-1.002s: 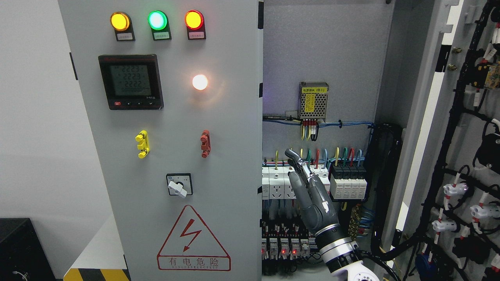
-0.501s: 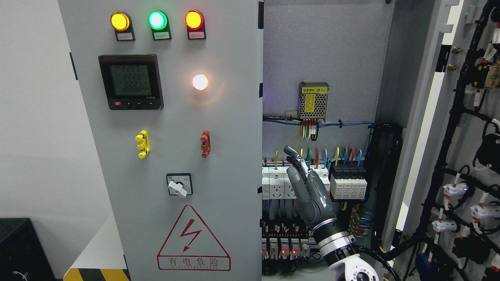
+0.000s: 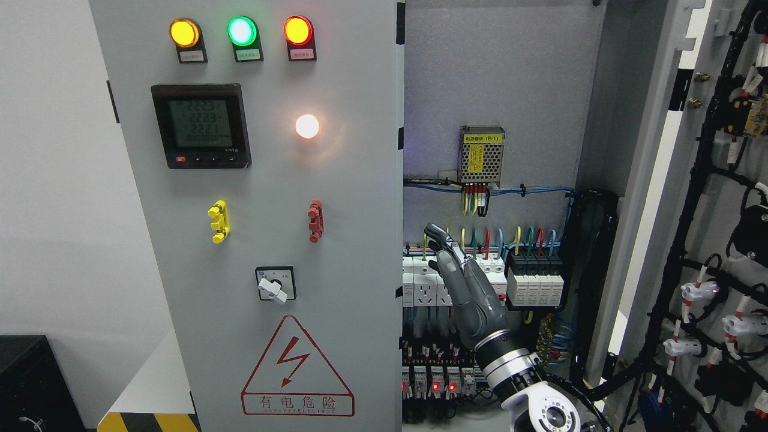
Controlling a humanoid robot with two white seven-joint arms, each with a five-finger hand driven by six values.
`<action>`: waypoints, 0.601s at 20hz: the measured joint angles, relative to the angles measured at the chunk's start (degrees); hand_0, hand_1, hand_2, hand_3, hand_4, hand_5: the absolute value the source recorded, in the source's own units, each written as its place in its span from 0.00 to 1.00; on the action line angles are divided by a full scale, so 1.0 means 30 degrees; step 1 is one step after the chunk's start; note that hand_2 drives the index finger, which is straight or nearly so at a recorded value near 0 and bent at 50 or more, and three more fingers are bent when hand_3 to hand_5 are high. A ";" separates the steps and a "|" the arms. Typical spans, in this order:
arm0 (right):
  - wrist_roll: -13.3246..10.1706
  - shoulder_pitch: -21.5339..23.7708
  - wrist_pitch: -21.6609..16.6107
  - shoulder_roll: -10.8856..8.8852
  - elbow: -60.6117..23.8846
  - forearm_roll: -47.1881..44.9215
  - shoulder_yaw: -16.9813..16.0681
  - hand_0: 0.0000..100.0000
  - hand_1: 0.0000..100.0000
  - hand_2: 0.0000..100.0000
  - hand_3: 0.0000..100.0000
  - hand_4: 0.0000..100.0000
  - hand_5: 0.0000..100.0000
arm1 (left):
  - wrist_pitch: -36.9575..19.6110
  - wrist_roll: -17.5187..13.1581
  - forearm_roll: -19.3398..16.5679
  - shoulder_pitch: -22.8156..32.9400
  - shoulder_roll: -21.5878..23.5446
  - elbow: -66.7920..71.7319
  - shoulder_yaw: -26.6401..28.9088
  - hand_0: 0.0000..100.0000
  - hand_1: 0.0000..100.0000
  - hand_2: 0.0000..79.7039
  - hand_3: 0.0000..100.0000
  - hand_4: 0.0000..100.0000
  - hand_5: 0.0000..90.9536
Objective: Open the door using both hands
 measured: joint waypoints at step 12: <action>0.0569 -0.0475 0.0182 0.0003 0.0323 -0.0997 0.0070 0.10 0.13 0.00 0.00 0.00 0.00 | -0.0001 0.0000 0.0000 0.0000 -0.0097 0.0000 -0.0007 0.12 0.56 0.00 0.00 0.00 0.00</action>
